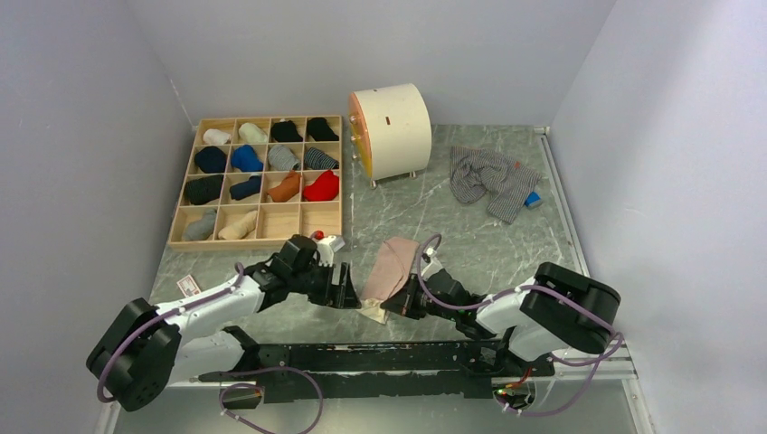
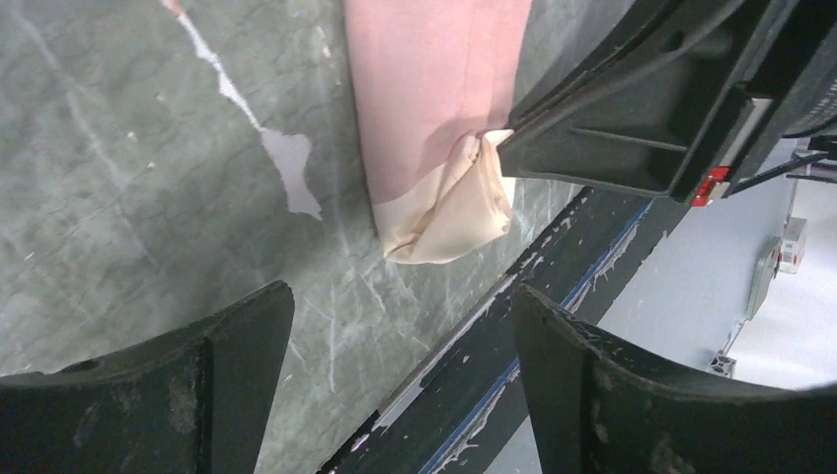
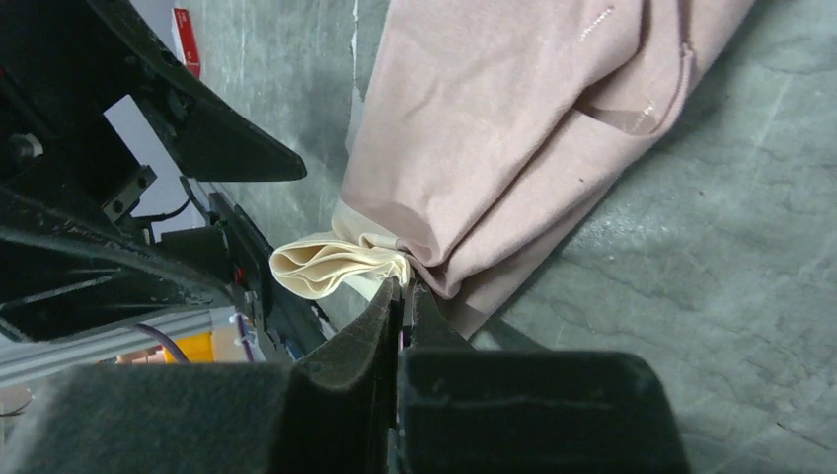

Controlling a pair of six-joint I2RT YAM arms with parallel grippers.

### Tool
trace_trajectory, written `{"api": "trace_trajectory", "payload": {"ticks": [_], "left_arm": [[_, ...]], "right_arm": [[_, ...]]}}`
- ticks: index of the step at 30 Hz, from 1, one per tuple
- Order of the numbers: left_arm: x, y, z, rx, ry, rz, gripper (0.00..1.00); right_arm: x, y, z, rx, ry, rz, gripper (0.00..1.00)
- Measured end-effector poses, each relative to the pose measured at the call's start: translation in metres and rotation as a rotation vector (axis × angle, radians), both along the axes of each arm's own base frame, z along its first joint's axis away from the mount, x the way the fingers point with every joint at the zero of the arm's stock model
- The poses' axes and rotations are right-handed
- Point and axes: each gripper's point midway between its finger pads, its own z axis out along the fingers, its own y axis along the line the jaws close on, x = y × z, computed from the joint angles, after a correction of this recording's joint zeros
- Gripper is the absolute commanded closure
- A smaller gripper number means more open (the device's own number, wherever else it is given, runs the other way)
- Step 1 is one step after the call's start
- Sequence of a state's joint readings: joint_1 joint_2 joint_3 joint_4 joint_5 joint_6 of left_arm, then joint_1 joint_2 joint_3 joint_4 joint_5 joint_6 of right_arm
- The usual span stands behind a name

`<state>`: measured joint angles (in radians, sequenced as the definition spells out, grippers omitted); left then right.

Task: Roll the underwear
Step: Roll the underwear to the center of the board.

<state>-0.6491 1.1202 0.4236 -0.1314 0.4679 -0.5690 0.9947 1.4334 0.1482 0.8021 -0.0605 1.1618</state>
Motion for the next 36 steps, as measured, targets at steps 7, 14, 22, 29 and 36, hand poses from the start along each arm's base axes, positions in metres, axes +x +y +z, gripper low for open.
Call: {"api": "trace_trajectory", "payload": {"ticks": [7, 14, 22, 29, 36], "left_arm": [[0.001, -0.012, 0.003, -0.038, -0.052, -0.035, 0.17], [0.01, -0.018, -0.014, -0.015, -0.043, -0.026, 0.27], [0.02, -0.023, -0.012, -0.033, -0.073, -0.003, 0.14], [0.013, -0.019, 0.01, -0.092, -0.146, -0.011, 0.09], [0.002, -0.021, -0.005, -0.073, -0.109, -0.086, 0.16]], "right_arm": [[0.0, -0.006, -0.004, -0.019, 0.025, -0.018, 1.0], [0.001, -0.008, -0.005, -0.026, 0.03, -0.023, 1.0], [0.001, -0.012, -0.009, -0.047, 0.041, -0.028, 0.98], [0.003, -0.01, -0.008, -0.054, 0.04, -0.024, 0.97], [0.007, -0.002, -0.001, -0.056, 0.018, 0.0, 0.96]]}}
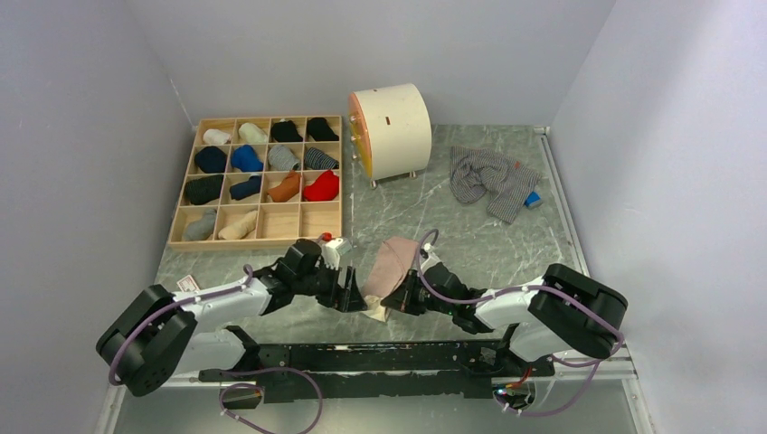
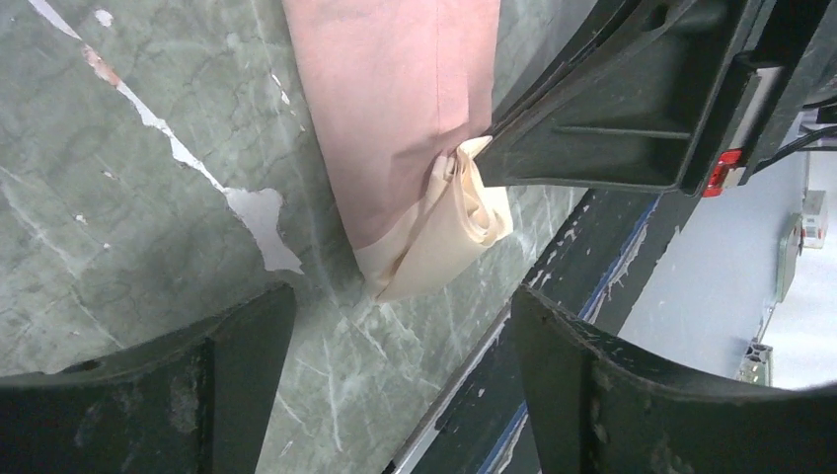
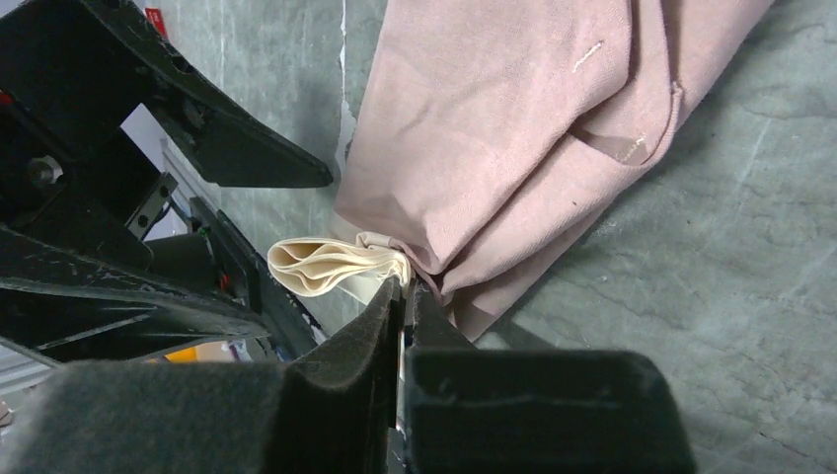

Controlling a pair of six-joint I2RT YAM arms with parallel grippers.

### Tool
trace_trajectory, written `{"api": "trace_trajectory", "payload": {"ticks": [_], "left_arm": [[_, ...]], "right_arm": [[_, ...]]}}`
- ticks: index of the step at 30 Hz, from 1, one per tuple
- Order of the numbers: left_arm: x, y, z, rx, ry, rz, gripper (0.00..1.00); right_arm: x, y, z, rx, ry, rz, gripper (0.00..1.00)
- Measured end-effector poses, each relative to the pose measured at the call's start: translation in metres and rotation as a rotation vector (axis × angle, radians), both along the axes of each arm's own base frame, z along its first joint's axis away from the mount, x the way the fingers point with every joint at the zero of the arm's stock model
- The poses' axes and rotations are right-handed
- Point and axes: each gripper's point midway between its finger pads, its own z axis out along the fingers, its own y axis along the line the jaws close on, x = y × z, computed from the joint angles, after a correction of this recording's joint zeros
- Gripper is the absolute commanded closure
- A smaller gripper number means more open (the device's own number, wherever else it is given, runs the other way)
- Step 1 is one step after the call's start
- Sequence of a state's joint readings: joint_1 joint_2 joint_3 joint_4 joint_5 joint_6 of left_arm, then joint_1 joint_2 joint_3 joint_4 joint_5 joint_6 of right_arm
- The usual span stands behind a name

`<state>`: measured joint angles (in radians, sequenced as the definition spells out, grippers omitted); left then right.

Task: Roll the underwear
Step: Roll the underwear to the center of the board.

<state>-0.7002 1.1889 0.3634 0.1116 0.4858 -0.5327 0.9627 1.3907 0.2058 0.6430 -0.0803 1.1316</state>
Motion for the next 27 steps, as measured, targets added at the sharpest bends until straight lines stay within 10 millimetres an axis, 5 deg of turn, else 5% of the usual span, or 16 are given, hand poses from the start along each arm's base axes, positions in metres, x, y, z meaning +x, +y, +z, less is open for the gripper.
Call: {"api": "trace_trajectory", "payload": {"ticks": [10, 16, 27], "left_arm": [[0.005, -0.006, -0.01, 0.004, -0.003, -0.017, 0.33], [0.018, -0.016, -0.017, 0.012, 0.003, -0.001, 0.57], [0.019, -0.02, -0.024, 0.051, -0.013, 0.012, 0.66]], "right_arm": [[-0.003, 0.0, -0.005, -0.014, 0.015, 0.017, 0.92], [-0.004, -0.002, -0.003, -0.021, 0.012, 0.02, 0.71], [0.008, -0.01, 0.051, -0.044, -0.193, 0.05, 0.57]]}}
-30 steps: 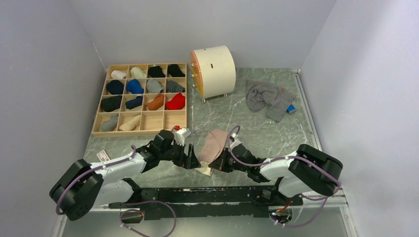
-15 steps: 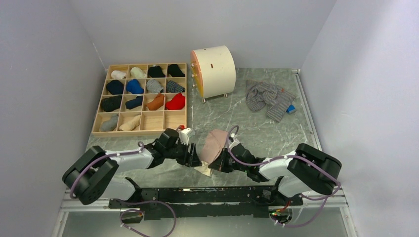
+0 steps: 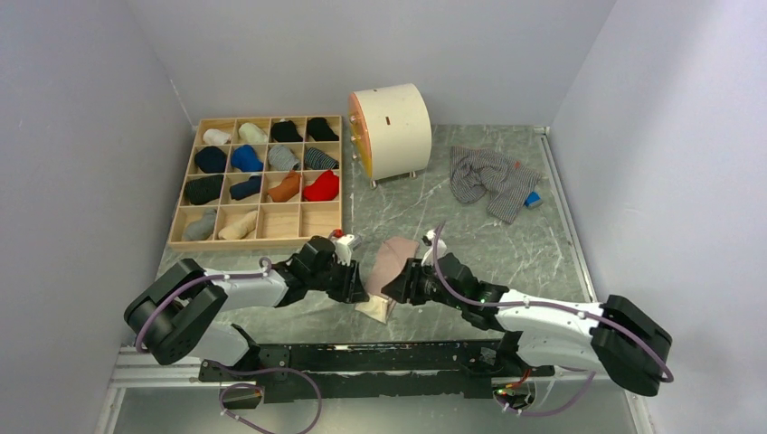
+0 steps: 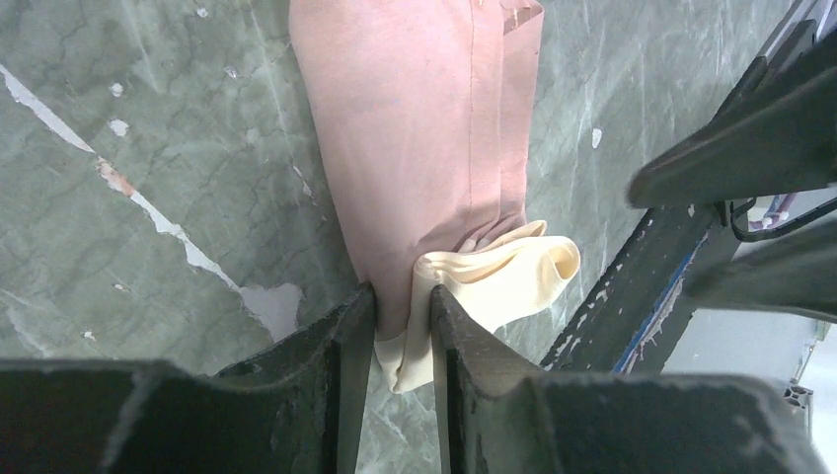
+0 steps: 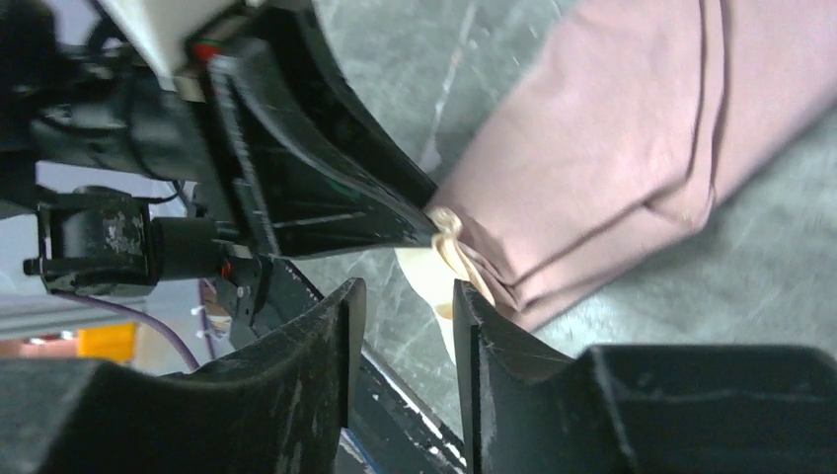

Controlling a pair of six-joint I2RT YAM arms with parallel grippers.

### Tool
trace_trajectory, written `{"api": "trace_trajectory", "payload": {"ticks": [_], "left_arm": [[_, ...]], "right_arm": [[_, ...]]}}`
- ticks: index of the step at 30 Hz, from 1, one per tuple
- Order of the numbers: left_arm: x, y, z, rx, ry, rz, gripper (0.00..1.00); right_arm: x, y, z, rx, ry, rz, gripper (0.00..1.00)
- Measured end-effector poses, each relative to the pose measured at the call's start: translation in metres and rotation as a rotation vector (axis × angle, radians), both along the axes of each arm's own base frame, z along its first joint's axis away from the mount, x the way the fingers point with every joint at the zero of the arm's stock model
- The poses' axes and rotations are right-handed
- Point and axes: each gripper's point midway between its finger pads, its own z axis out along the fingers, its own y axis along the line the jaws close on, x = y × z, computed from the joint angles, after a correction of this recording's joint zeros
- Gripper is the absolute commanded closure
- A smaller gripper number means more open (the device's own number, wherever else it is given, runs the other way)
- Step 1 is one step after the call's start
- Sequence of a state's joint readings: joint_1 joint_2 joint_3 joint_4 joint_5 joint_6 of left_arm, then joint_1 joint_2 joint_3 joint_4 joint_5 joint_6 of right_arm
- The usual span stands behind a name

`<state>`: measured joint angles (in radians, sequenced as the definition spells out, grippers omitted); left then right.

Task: Roll the underwear
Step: Roll the underwear to the center of the board.

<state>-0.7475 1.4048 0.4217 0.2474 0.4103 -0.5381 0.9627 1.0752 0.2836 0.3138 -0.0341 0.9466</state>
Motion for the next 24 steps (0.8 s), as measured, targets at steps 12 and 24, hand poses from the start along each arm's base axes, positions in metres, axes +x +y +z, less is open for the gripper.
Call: {"api": "trace_trajectory", "payload": {"ticks": [12, 24], "left_arm": [[0.001, -0.004, 0.0, 0.016, 0.013, -0.012, 0.68], [0.0, -0.004, -0.001, 0.039, 0.014, -0.032, 0.7]], "right_arm": [[-0.009, 0.024, 0.006, -0.244, -0.369, 0.316, 0.78], [-0.011, 0.009, -0.053, -0.473, -0.191, 0.285, 0.79]]}}
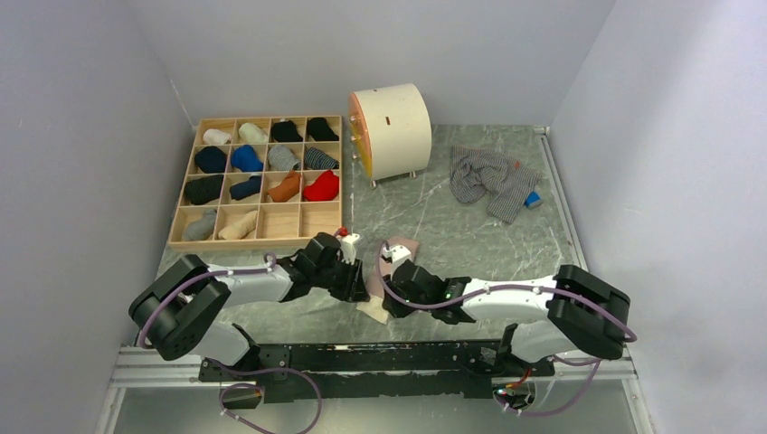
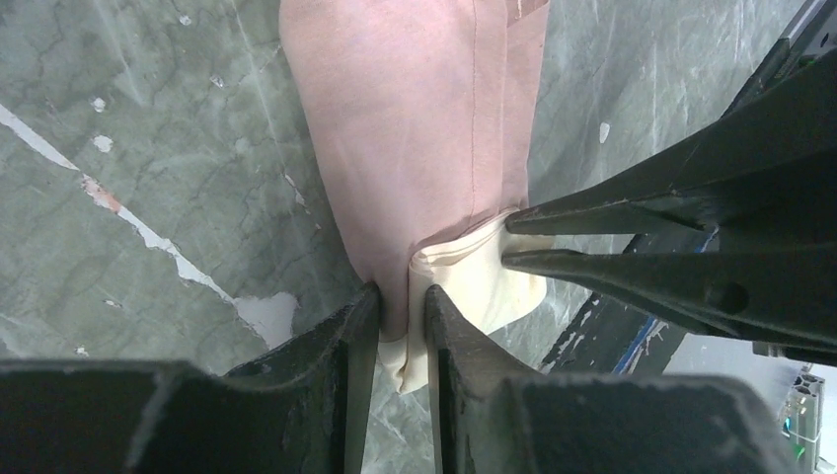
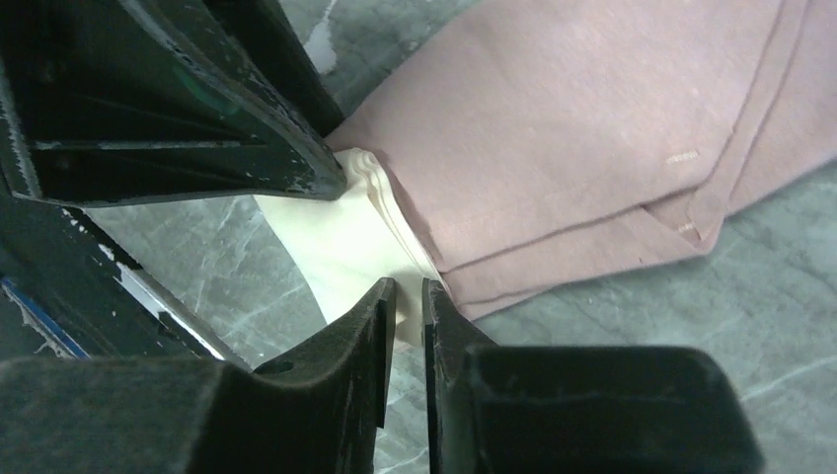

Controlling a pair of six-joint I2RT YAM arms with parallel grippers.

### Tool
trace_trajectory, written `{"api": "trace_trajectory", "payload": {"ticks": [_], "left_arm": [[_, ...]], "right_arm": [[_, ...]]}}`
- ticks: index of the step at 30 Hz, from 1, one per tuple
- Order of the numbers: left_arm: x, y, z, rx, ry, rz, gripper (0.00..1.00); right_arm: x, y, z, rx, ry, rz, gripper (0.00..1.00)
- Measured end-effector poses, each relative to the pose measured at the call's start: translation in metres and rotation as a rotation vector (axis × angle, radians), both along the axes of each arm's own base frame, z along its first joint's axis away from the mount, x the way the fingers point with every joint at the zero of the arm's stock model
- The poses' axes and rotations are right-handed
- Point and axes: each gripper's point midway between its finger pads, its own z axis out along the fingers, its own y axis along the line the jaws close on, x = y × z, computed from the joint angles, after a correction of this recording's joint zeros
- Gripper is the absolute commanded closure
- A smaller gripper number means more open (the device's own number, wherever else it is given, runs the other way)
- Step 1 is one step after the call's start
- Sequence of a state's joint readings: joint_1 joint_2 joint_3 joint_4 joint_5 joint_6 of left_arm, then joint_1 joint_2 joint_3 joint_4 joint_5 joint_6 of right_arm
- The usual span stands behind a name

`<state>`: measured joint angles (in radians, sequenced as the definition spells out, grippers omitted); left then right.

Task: Roll the underwear
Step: Roll the underwear to the center of the board.

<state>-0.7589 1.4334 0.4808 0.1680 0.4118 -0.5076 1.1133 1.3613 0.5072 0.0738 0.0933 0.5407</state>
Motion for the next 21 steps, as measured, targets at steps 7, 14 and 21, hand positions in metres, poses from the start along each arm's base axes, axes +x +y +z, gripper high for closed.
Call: {"api": "trace_trajectory", "payload": {"ticks": [7, 14, 21], "left_arm": [[-0.001, 0.001, -0.001, 0.01, -0.005, -0.015, 0.72], [0.0, -0.002, -0.002, 0.025, 0.01, -0.028, 0.73], [0.0, -0.002, -0.002, 0.036, 0.017, -0.036, 0.74]], "right_arm": [[-0.009, -0.016, -0.001, 0.008, 0.032, -0.063, 0.7], [-0.012, 0.001, 0.039, 0.067, -0.094, 0.049, 0.58], [-0.001, 0.01, 0.082, 0.153, -0.306, 0.105, 0.55]]}}
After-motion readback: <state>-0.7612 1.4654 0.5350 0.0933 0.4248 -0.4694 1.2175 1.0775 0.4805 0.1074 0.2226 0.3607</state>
